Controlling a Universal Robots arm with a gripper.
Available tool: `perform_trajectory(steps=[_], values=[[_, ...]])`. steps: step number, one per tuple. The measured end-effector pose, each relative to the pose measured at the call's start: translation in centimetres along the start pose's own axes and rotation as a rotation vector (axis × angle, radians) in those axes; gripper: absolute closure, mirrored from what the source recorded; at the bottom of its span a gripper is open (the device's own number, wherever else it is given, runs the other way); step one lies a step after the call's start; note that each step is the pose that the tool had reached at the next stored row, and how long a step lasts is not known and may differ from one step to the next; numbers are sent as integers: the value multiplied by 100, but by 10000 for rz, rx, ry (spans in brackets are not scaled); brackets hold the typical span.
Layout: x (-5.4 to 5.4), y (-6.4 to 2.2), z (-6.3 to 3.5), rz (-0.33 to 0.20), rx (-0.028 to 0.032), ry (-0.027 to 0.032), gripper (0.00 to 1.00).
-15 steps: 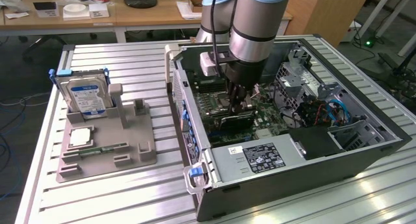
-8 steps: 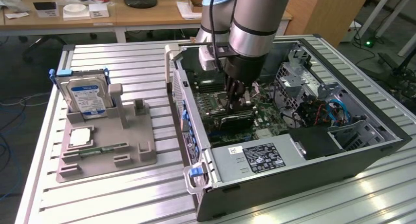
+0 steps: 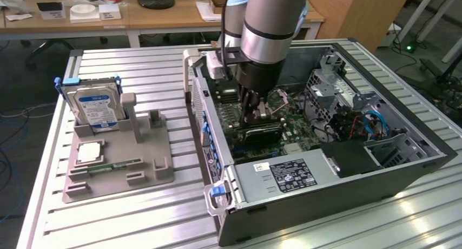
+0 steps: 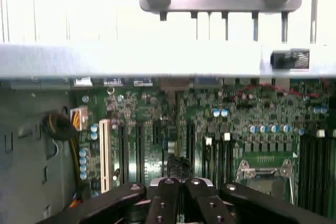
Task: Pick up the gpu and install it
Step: 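Press down on the gpu until it lock into place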
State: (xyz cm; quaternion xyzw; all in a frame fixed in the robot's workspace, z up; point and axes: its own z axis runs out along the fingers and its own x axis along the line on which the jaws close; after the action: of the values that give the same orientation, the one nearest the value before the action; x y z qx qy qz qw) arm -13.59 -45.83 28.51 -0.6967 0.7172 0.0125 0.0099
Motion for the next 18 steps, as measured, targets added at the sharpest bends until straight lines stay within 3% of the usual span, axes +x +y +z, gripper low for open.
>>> perform_trajectory(steps=[3,9,14,18], values=[[2,89,-2,1,-15,0,90],[3,176,-81,1,-13,-1,90],[7,329,-81,1,-14,-1,90],[9,404,-79,2,-13,-1,90]])
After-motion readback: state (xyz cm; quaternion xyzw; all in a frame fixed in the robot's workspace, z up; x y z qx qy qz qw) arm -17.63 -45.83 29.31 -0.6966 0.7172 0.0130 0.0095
